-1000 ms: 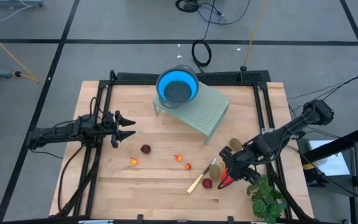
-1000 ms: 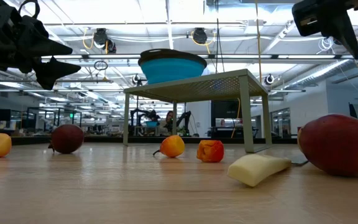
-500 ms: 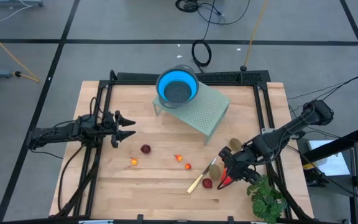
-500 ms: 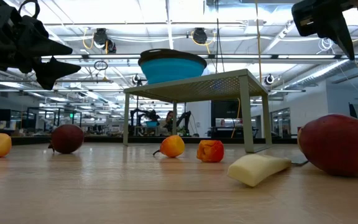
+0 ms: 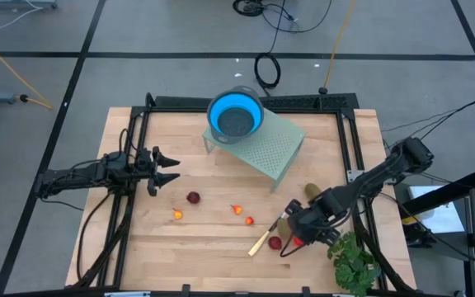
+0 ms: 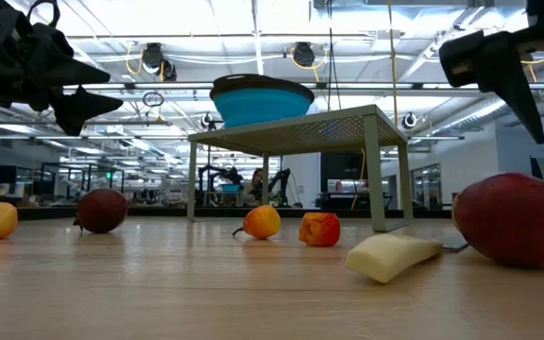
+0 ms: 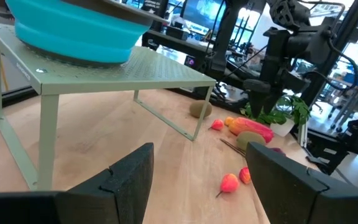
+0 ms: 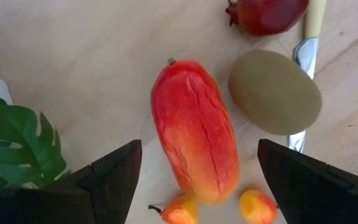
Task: Pick & Place Fruit
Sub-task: Put the mango into the blue strainer bowl on the shelf
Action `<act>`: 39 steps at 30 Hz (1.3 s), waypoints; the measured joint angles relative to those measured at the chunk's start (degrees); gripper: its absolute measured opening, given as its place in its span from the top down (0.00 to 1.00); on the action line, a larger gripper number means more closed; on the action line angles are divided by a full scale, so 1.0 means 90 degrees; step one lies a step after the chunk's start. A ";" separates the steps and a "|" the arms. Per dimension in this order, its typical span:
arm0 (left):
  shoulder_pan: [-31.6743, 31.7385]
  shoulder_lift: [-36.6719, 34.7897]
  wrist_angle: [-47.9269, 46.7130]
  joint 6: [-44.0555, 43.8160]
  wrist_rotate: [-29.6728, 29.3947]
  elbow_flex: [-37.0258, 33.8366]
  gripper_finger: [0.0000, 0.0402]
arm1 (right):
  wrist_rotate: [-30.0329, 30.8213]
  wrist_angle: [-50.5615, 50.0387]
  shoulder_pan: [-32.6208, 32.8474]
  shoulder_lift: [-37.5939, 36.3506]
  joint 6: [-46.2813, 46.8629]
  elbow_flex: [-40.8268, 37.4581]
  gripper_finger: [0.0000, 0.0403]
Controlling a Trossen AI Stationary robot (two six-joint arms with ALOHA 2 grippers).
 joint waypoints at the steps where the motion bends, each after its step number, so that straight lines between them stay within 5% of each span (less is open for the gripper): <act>1: 0.0000 -0.0002 0.0000 0.0011 -0.0002 0.0000 0.36 | -0.0004 0.0000 0.0000 0.0047 0.0000 0.0000 0.22; 39: 0.0000 0.0000 0.0000 0.0033 -0.0007 0.0000 0.36 | 0.0191 0.1309 -0.0002 0.0201 -0.0073 -0.1124 0.22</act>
